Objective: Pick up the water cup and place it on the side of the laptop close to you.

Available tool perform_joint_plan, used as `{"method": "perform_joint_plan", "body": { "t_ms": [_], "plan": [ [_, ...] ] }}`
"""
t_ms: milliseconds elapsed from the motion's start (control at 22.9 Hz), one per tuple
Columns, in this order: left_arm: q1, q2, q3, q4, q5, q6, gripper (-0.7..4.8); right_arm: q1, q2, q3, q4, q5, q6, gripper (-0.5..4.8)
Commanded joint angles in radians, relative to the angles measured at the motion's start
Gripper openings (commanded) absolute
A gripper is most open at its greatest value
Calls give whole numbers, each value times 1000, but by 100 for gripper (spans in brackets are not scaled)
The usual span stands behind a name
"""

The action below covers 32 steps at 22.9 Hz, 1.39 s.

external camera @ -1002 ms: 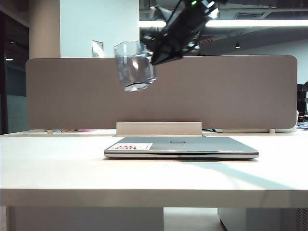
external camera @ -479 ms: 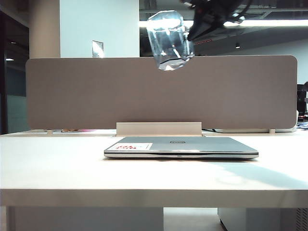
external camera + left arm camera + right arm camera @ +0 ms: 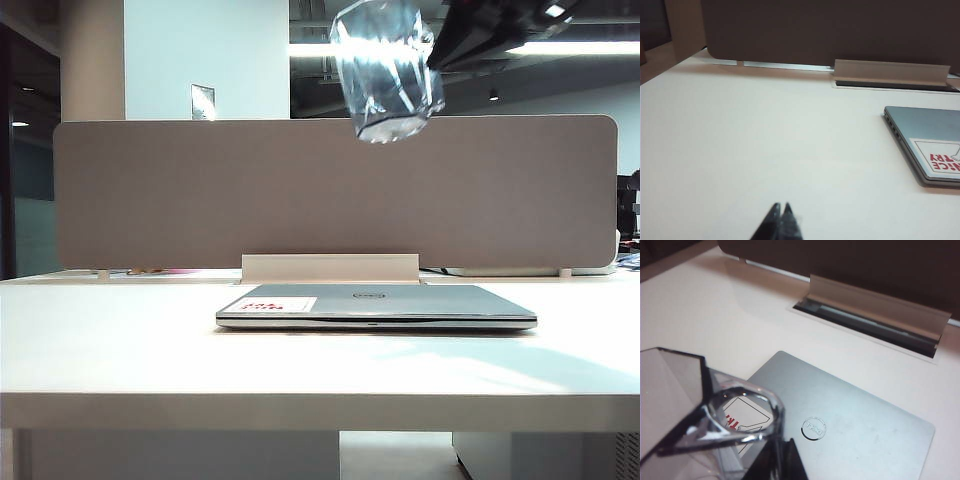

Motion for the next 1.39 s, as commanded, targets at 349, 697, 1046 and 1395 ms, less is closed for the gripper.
{"method": "perform_joint_plan", "body": {
  "t_ms": [349,697,1046,1395],
  "plan": [
    [0,1,3,3,29,-2,-3,3,-258,-296,182,89,79,-2],
    [0,1,3,3,28,-2,-3,3,-377,-492,303,131,104,-3],
    [0,1,3,3,33,-2,-3,5,-389,-689,478,203,230,-3],
    [0,1,3,3,34,-2,-3,6,-337,-856,674,241,237,-3]
  ]
}}
